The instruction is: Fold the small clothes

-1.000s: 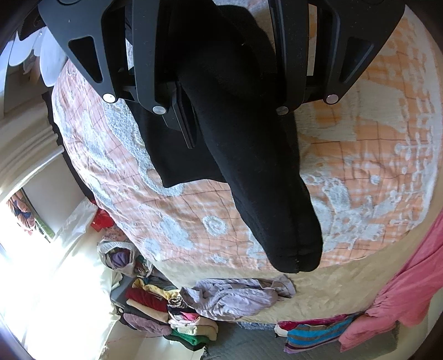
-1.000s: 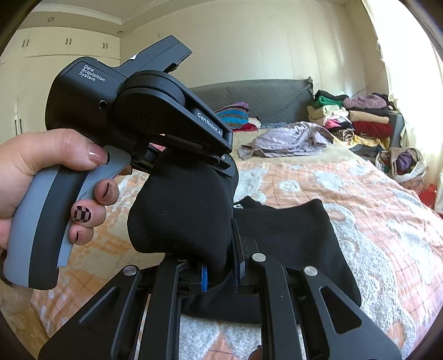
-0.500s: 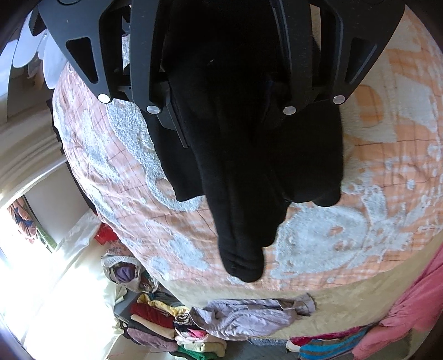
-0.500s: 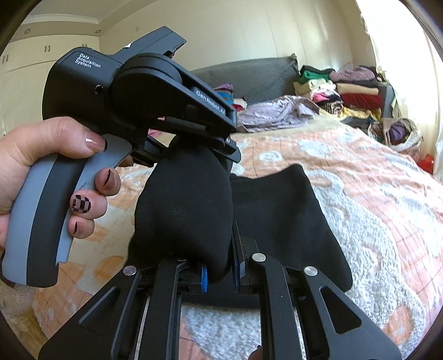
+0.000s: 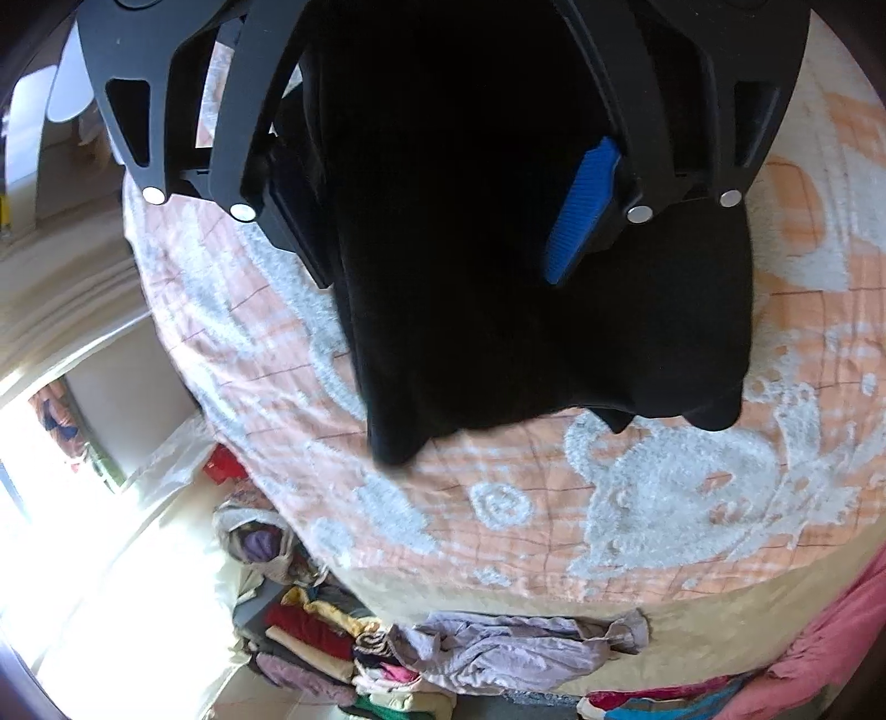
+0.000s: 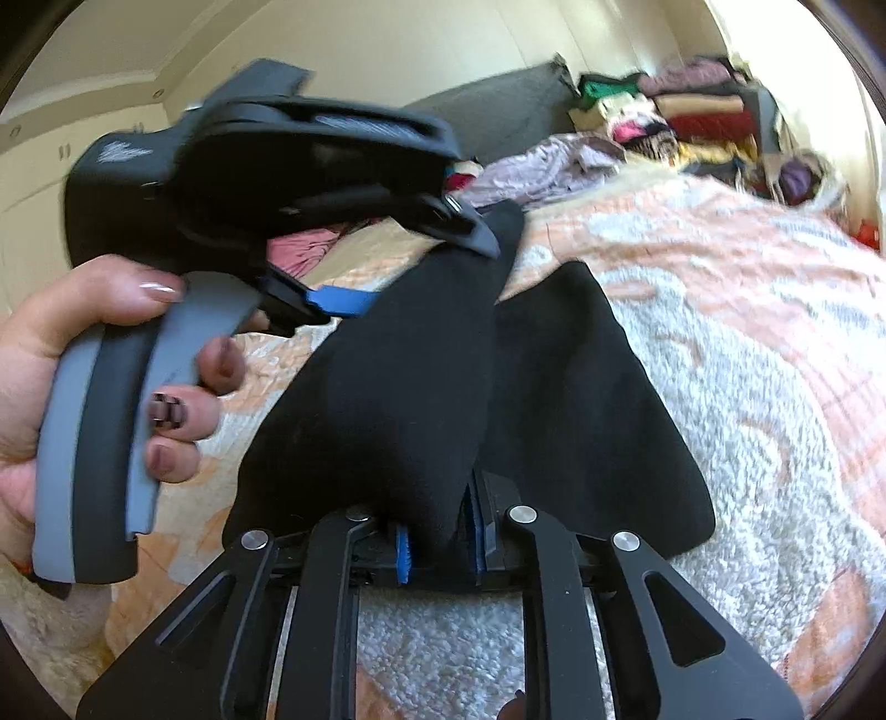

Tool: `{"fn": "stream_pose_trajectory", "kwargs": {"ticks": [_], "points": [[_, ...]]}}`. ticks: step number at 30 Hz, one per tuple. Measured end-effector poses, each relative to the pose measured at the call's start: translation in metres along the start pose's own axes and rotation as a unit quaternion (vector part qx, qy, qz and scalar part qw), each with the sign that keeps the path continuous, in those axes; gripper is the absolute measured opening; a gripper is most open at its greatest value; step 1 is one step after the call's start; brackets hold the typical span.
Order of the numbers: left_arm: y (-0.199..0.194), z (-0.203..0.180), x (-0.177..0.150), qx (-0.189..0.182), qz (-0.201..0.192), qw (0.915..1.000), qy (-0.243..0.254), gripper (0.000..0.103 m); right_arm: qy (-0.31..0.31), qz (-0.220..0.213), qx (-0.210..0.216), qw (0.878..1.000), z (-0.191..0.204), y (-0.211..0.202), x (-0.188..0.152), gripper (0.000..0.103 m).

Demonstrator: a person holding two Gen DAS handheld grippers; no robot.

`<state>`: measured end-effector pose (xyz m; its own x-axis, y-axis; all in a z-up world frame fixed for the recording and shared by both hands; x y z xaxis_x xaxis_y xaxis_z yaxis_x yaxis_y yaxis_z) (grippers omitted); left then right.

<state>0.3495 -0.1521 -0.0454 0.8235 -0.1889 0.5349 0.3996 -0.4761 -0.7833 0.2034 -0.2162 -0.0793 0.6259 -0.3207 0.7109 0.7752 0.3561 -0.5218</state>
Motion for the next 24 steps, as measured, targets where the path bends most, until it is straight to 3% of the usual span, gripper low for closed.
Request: {"fn": "stream_pose_trajectory", "kwargs": {"ticks": [6,8,9,12,15,17,19,22,23,24], "points": [[-0.023,0.002,0.000,-0.002,-0.031,0.9995,0.004,0.074,0.074,0.021,0.038,0.996,-0.028,0.001,0.000,0.028],[-0.037,0.009,-0.005,0.014,-0.047,0.9987,0.010,0.074,0.080,0.030,0.052,0.995,-0.028,-0.003,0.002,0.037],[-0.043,0.014,-0.009,0.025,-0.055,0.9981,0.013,0.074,0.079,0.034,0.058,0.995,-0.027,-0.005,0.004,0.052],[-0.055,0.033,-0.026,0.049,-0.067,0.9965,0.014,0.074,0.080,0.039,0.083,0.993,-0.020,-0.012,0.016,0.073],[-0.058,0.049,-0.049,0.079,-0.066,0.9946,0.019,0.074,0.081,0.041,0.089,0.992,-0.016,-0.013,0.036,0.076],[-0.056,0.054,-0.059,0.082,-0.060,0.9946,0.023,0.074,0.081,0.061,0.079,0.992,-0.017,-0.002,0.050,0.085],[-0.053,0.058,-0.069,0.091,-0.054,0.9940,0.026,0.074,0.085,0.077,0.063,0.991,-0.023,0.013,0.064,0.086],[-0.048,0.057,-0.080,0.096,-0.051,0.9933,0.039,0.074,0.115,0.122,0.073,0.983,-0.034,0.041,0.070,0.085],[-0.049,0.057,-0.082,0.096,-0.053,0.9932,0.040,0.074,0.119,0.127,0.080,0.981,-0.036,0.045,0.069,0.083],[-0.048,0.057,-0.083,0.095,-0.053,0.9933,0.039,0.074,0.119,0.132,0.076,0.981,-0.038,0.050,0.070,0.070]]}}
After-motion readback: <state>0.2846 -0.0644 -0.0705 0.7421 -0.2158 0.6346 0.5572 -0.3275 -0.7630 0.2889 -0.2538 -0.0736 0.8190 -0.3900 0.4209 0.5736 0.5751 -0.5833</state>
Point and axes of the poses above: each gripper's, at about its wrist camera, not at the fingertips, and y roughly the way its jaws point, z to its left, x to its top, the point moved 5 cm from there along y, roughly the way its jaws point, and after that the axes turned 6 degrees about y, right-handed, at the moved point
